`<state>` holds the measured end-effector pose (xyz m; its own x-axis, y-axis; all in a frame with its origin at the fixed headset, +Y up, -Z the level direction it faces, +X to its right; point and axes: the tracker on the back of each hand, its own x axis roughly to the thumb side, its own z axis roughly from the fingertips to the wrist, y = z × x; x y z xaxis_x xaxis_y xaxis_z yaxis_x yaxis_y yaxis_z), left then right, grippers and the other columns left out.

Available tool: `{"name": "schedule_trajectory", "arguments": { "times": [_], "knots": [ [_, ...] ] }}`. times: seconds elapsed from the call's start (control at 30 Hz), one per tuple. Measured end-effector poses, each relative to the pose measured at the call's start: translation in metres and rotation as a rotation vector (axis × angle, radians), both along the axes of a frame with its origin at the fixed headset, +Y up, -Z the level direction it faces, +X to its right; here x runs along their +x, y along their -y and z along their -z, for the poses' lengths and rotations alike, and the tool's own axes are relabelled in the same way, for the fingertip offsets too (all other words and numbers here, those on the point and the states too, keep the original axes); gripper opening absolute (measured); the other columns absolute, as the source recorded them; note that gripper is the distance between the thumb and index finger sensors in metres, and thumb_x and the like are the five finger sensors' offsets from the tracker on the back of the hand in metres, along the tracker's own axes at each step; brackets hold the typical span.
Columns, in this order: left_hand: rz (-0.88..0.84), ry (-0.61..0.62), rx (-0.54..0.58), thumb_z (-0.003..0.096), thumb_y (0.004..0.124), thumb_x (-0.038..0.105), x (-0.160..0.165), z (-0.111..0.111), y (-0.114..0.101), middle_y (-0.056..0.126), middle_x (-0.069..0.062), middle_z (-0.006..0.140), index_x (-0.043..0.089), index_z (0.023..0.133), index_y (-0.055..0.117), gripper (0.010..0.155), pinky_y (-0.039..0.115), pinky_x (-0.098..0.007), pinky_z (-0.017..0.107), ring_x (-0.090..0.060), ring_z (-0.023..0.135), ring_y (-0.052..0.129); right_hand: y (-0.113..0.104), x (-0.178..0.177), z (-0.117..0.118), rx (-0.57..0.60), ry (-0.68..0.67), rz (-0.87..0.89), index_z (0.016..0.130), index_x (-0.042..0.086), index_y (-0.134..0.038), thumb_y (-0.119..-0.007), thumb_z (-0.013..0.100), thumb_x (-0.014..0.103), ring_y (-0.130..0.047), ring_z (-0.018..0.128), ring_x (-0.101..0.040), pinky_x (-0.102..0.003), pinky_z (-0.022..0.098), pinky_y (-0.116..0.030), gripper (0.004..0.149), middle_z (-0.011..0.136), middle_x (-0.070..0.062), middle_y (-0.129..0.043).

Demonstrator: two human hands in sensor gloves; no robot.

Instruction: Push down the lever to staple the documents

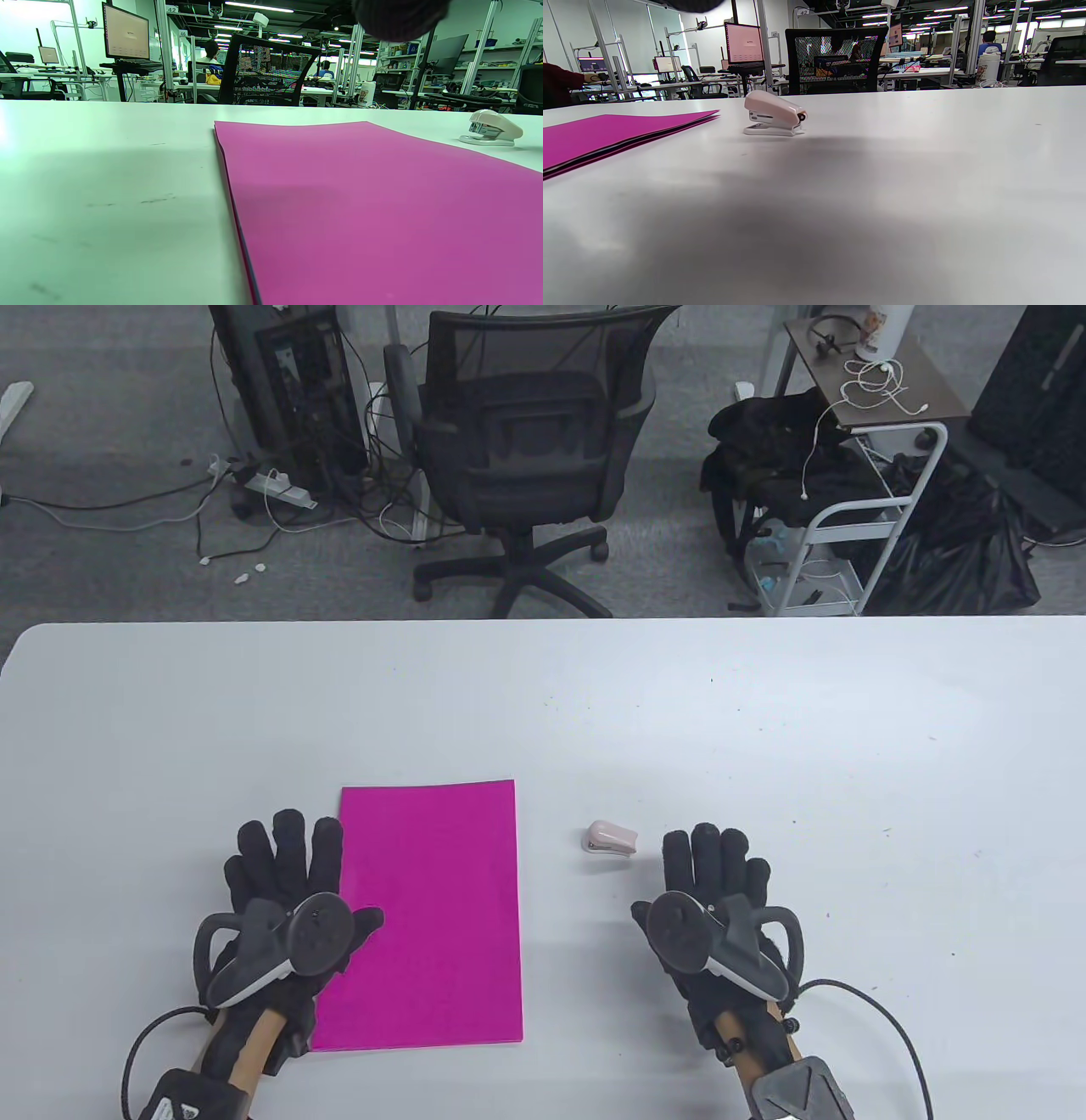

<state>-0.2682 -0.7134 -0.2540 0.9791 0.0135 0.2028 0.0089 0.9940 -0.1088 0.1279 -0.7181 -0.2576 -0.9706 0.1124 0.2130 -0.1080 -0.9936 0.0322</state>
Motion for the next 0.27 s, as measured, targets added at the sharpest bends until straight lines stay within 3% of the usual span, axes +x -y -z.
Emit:
{"name": "schedule_trajectory", "arguments": {
  "times": [0.27],
  "knots": [
    [0.004, -0.009, 0.012, 0.0531, 0.066, 0.052, -0.0017, -0.0012, 0.0004, -0.005, -0.043, 0.114, 0.004, 0.112, -0.006, 0.104, 0.022, -0.083, 0.064, -0.075, 0.096, 0.003, -0.0002, -0.0001, 0.0002, 0.011, -0.006, 0.003, 0.112, -0.007, -0.018, -0.051, 0.056, 0.048, -0.023, 0.097, -0.071, -0.080, 0.066, -0.033, 0.084, 0.109, -0.043, -0.016]
  ]
}}
